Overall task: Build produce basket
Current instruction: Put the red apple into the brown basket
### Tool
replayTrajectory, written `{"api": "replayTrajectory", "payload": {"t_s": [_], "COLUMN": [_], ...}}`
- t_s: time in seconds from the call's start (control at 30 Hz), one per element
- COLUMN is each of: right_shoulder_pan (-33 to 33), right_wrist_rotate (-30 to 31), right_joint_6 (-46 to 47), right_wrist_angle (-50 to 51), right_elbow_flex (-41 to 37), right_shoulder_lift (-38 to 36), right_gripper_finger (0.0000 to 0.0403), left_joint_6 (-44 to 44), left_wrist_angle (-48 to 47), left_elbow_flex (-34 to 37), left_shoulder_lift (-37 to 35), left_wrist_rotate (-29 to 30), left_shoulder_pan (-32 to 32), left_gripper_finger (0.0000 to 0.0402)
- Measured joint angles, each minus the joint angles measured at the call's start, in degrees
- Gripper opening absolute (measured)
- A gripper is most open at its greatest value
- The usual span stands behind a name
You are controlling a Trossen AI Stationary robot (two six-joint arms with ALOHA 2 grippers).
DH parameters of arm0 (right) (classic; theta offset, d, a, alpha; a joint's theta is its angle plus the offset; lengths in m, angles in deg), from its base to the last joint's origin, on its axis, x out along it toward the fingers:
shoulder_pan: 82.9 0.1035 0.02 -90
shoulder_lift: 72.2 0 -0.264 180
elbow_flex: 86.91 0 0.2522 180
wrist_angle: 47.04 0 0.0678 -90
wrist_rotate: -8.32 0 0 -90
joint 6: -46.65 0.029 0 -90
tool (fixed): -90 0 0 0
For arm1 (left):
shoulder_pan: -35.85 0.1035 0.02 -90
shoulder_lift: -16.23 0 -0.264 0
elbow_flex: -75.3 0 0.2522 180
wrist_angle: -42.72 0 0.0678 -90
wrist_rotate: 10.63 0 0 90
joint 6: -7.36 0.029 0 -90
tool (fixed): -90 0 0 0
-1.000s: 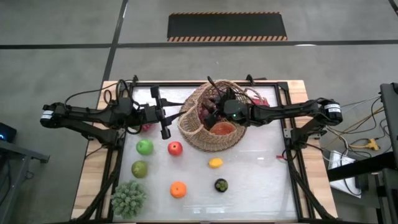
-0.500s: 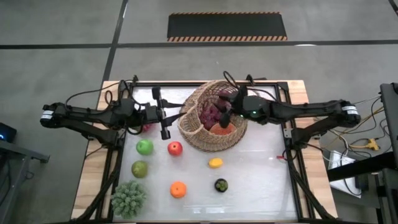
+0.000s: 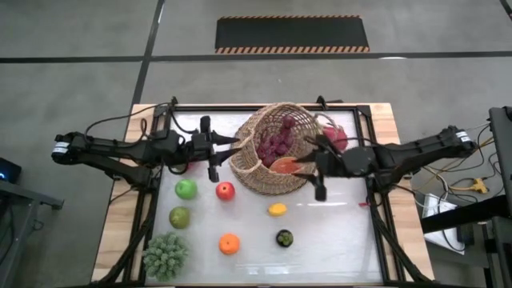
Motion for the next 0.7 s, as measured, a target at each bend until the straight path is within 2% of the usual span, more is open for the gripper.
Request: {"api": "replayTrajectory", "payload": {"t_s": [0.23,0.37,0.6,0.7], "right_shoulder_pan": [6.59,8.03,8.66,8.66], "right_wrist_rotate": [-0.07,0.06,0.06,0.07], "right_joint_6": [-2.45,-2.76,-2.74,-2.69], "right_wrist_angle": [-0.03,-0.08,0.17,0.73], "right_elbow_flex": [-4.13,-5.8,-7.47,-7.7], "right_shoulder_lift": [-3.35,-4.28,-4.54,-4.54], "right_gripper_finger": [0.0153,0.0148,0.015,0.0148], "left_joint_6": [-7.09,-11.17,-20.77,-22.61], "left_wrist_angle": [-12.17,-19.61,-39.41,-47.85], "left_elbow_flex": [-2.41,-4.1,-6.9,-7.77], "left_shoulder_lift": [-0.05,-0.1,0.06,0.03], "left_wrist_rotate": [11.2,9.99,6.81,3.66], "left_shoulder_pan": [0.03,-0.14,-2.67,-3.57], "left_gripper_finger": [0.0102,0.0102,0.0102,0.0102]}}
